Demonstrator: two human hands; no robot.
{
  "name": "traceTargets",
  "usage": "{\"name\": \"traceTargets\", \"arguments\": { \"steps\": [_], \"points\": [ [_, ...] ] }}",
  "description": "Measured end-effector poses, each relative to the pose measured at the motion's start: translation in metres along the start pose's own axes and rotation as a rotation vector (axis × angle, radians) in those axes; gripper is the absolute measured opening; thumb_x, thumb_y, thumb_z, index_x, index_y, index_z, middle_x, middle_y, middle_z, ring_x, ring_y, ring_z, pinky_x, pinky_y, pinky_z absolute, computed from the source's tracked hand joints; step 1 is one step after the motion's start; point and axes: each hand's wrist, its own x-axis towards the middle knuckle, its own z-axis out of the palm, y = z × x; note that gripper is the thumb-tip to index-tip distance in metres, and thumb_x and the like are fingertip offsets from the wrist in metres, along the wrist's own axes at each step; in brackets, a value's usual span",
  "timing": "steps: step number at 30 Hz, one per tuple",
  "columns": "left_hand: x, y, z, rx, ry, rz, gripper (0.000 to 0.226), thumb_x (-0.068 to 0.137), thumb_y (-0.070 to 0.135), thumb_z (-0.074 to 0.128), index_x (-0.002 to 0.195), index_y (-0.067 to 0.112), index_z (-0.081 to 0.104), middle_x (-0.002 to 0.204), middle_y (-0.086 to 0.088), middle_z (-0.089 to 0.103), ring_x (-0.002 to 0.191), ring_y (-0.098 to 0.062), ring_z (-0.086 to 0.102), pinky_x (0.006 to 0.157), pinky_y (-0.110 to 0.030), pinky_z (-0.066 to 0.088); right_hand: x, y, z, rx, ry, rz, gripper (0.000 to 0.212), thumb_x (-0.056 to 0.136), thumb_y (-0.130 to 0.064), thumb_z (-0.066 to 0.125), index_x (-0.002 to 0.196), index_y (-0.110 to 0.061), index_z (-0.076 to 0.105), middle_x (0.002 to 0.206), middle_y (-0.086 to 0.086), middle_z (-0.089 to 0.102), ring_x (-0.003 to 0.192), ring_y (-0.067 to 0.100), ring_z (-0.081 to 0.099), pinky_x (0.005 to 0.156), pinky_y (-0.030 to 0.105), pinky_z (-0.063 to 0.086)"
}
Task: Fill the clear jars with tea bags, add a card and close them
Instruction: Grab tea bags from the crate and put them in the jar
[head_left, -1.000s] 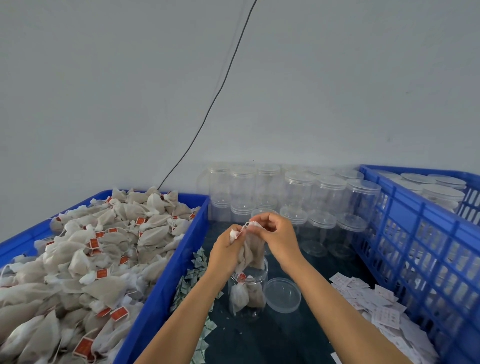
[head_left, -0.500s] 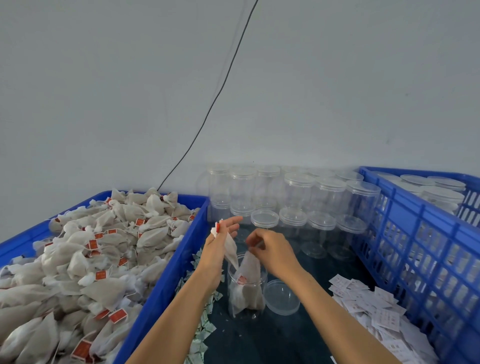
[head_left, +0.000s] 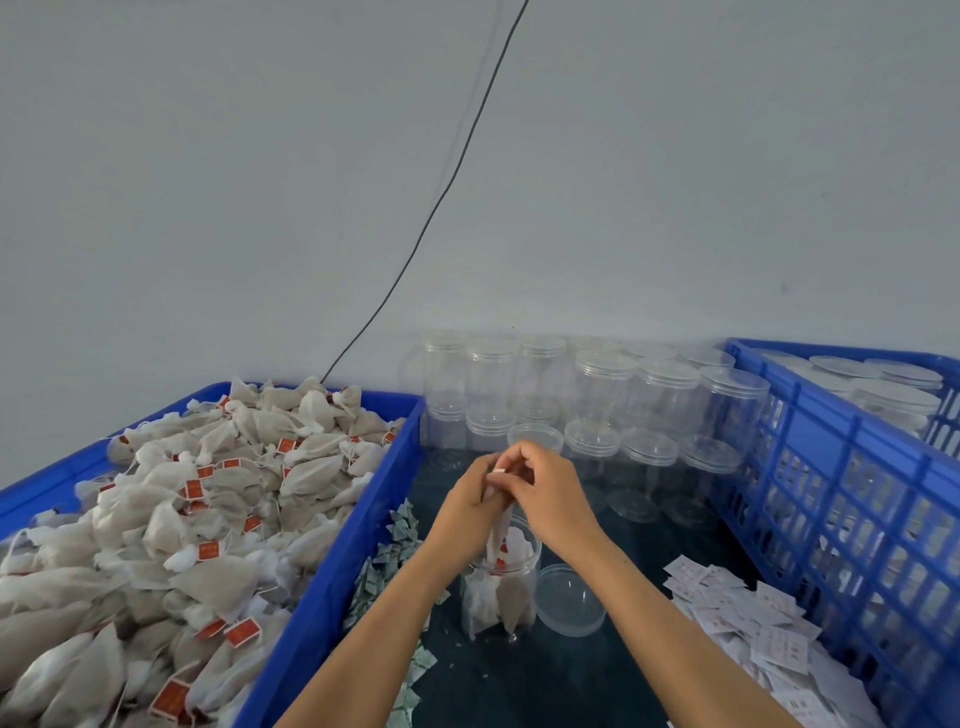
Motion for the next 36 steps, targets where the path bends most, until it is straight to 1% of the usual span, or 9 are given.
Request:
{"name": "traceTargets", "arguments": {
  "steps": [2, 5, 12, 15, 19, 23, 28, 32, 36],
  "points": [
    [0.001, -0.001, -0.006, 0.023, 0.015, 0.027, 0.029, 0.095, 0.017, 0.058, 0.124, 0.017, 0.055, 0.109, 0.010, 0.065, 0.096, 0.000, 0.063, 0.083, -0.014, 0.051, -0.001, 0.006, -0.001, 0.004, 0.033, 0.051, 0.008, 0.085, -0.017, 0.071, 0.082, -0.017, 0.064, 0.078, -0.007, 0.065, 0.075, 0.005, 0.062, 0.069, 0.017, 0.051],
    [-0.003, -0.002, -0.015, -0.015, 0.016, -0.003, 0.031, 0.089, 0.019, 0.068, 0.119, 0.017, 0.059, 0.107, 0.008, 0.068, 0.099, -0.005, 0.065, 0.091, -0.024, 0.053, -0.002, 0.012, -0.005, 0.026, 0.055, 0.084, 0.010, 0.083, -0.021, 0.074, 0.080, -0.021, 0.064, 0.076, -0.009, 0.067, 0.073, 0.002, 0.064, 0.066, 0.012, 0.050],
    [-0.006, -0.004, -0.021, -0.047, 0.066, -0.086, 0.033, 0.084, 0.019, 0.073, 0.114, 0.017, 0.059, 0.096, 0.005, 0.072, 0.089, -0.009, 0.068, 0.086, -0.026, 0.055, -0.001, 0.018, -0.004, -0.076, 0.076, 0.109, 0.013, 0.081, -0.028, 0.076, 0.080, -0.024, 0.064, 0.076, -0.010, 0.068, 0.073, 0.004, 0.066, 0.071, 0.024, 0.056],
    [0.000, -0.005, -0.021, -0.036, 0.110, -0.113, 0.023, 0.087, 0.019, 0.070, 0.107, 0.021, 0.059, 0.093, 0.006, 0.071, 0.085, -0.005, 0.067, 0.080, -0.023, 0.055, -0.001, 0.023, -0.001, -0.271, -0.051, 0.119, 0.011, 0.084, -0.032, 0.073, 0.082, -0.026, 0.064, 0.079, -0.011, 0.067, 0.075, 0.005, 0.065, 0.073, 0.027, 0.056],
    [0.020, -0.009, -0.035, -0.026, 0.306, -0.239, 0.011, 0.093, 0.013, 0.061, 0.101, 0.020, 0.058, 0.093, 0.006, 0.071, 0.086, -0.011, 0.067, 0.086, -0.036, 0.055, -0.005, 0.023, 0.006, -0.579, -0.307, 0.018, 0.004, 0.083, -0.028, 0.071, 0.081, -0.029, 0.067, 0.085, -0.011, 0.069, 0.085, 0.007, 0.064, 0.086, 0.032, 0.051],
    [0.036, -0.021, -0.083, 0.171, 0.469, -0.279, 0.011, 0.093, 0.012, 0.055, 0.102, 0.016, 0.060, 0.100, 0.000, 0.070, 0.096, -0.019, 0.064, 0.090, -0.041, 0.052, -0.006, 0.024, 0.012, -0.671, -0.377, -0.053, 0.007, 0.085, -0.034, 0.068, 0.079, -0.031, 0.065, 0.084, -0.017, 0.066, 0.090, 0.003, 0.059, 0.105, 0.036, 0.034],
    [0.045, -0.053, -0.149, 0.562, 0.566, -0.412, 0.023, 0.098, 0.011, 0.045, 0.115, 0.012, 0.060, 0.110, -0.007, 0.066, 0.089, -0.017, 0.057, 0.074, -0.029, 0.043, -0.009, 0.025, 0.011, -0.579, -0.372, -0.053, 0.003, 0.090, -0.037, 0.064, 0.088, -0.034, 0.065, 0.085, -0.022, 0.060, 0.091, 0.001, 0.057, 0.099, 0.029, 0.041],
    [0.049, -0.084, -0.184, 0.641, 0.515, -0.374, 0.027, 0.093, 0.003, 0.052, 0.116, 0.014, 0.060, 0.117, -0.004, 0.064, 0.096, -0.015, 0.057, 0.080, -0.027, 0.045, -0.010, 0.030, 0.012, -0.540, -0.355, -0.044, 0.007, 0.087, -0.039, 0.066, 0.083, -0.038, 0.060, 0.086, -0.017, 0.056, 0.090, 0.003, 0.051, 0.086, 0.021, 0.040],
    [0.059, -0.099, -0.202, 0.766, 0.491, -0.350, 0.024, 0.093, 0.009, 0.058, 0.117, 0.013, 0.061, 0.117, -0.006, 0.064, 0.098, -0.019, 0.060, 0.080, -0.027, 0.048, -0.010, 0.037, 0.015, -0.493, -0.350, 0.023, 0.011, 0.084, -0.043, 0.068, 0.081, -0.040, 0.058, 0.093, -0.012, 0.053, 0.091, 0.001, 0.052, 0.083, 0.015, 0.041]
  ]
}}
